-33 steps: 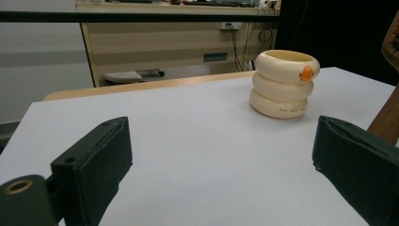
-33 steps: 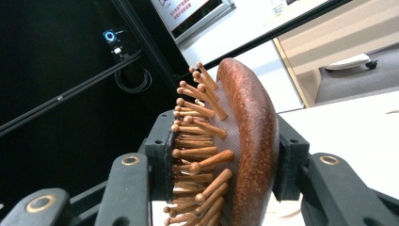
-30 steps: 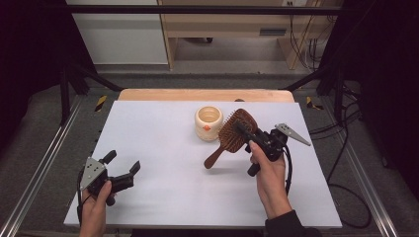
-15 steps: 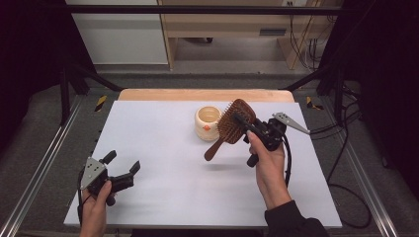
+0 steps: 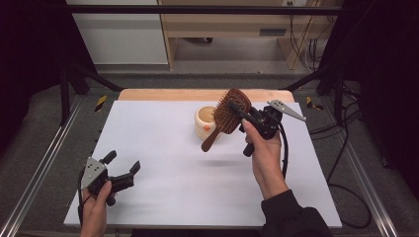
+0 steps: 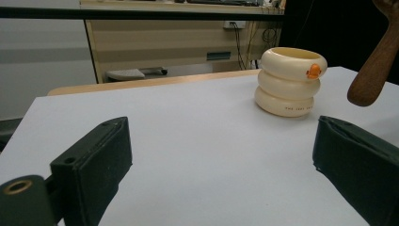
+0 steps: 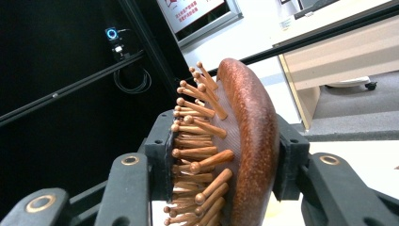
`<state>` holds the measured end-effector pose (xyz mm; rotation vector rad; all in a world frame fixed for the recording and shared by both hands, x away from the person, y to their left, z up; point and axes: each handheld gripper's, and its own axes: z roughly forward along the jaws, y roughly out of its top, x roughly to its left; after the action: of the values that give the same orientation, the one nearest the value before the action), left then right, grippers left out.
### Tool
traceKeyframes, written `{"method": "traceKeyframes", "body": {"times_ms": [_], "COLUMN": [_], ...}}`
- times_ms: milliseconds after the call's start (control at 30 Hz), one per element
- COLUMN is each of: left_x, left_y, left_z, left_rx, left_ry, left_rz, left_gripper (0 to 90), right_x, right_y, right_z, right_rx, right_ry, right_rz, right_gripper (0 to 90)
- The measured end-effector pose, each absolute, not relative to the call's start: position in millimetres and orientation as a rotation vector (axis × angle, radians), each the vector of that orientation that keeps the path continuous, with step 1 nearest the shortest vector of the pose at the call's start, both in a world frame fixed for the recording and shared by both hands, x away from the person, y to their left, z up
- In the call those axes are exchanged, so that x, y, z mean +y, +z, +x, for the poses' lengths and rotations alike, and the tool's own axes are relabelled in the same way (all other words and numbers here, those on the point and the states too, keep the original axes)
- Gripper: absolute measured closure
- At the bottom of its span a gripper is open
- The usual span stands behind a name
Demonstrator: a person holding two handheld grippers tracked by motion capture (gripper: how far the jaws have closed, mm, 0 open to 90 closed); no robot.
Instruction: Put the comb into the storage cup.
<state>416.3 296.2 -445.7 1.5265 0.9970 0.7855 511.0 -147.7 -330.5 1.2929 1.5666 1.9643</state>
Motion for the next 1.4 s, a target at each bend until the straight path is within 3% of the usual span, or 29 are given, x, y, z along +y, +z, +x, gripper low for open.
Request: {"method": "traceKeyframes", "body": {"times_ms": [1400], "left_x": [301.5], "left_y": [-446.8], "left_z": [417.8], "left_rx": [1.018], "left_ry": [0.756], "left_rz": [1.495], "left_gripper": [5.2], "right_x": [-115.8], "right_y": [-298.9], "right_z": [547.8], "right_rx": [1.585], "right_ry": [1.943], "right_rz": [1.259], "right_gripper": [52.1]}}
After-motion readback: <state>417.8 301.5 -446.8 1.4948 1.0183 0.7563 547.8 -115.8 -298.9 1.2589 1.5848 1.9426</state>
